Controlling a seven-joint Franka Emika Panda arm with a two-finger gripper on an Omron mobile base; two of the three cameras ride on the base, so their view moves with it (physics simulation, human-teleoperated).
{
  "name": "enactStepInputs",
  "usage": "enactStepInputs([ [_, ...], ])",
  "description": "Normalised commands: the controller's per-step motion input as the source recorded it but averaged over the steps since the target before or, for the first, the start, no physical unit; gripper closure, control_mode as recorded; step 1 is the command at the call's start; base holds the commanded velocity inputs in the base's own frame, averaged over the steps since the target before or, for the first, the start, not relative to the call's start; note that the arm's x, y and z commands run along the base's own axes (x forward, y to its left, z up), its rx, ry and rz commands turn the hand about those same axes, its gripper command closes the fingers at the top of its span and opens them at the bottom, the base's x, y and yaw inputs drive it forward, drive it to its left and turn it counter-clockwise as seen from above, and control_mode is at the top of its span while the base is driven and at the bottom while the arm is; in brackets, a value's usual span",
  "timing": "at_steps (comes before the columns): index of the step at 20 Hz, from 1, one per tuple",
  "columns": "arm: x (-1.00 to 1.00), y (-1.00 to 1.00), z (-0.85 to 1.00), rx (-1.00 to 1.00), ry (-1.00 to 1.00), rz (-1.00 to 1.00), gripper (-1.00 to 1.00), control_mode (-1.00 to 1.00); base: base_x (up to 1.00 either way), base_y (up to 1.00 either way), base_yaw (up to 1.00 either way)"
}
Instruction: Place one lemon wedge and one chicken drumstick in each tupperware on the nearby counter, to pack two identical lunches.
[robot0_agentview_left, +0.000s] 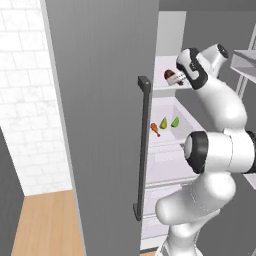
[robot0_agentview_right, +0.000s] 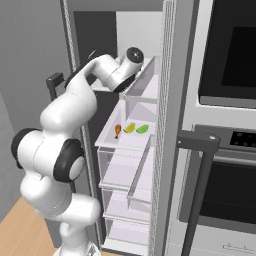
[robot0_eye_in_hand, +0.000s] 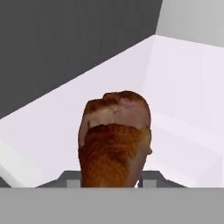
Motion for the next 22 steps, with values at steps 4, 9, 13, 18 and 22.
enactStepInputs([
  [4,-1.0,0.0,0.57,0.0,0.33,-0.27,1.0,-1.0,0.0,0.0,0.0],
  [9,-1.0,0.0,-0.06,-0.03,0.1,-0.33,1.0,-1.0,0.0,0.0,0.0],
  [13,-1.0,0.0,-0.57,-0.05,-0.04,-0.25,1.0,-1.0,0.0,0.0,0.0],
  [18,-1.0,0.0,-0.79,-0.04,-0.06,-0.13,1.0,-1.0,0.0,0.0,0.0],
  [22,-1.0,0.09,-0.48,0.0,0.0,0.0,1.0,-1.0,0.0,0.0,0.0],
])
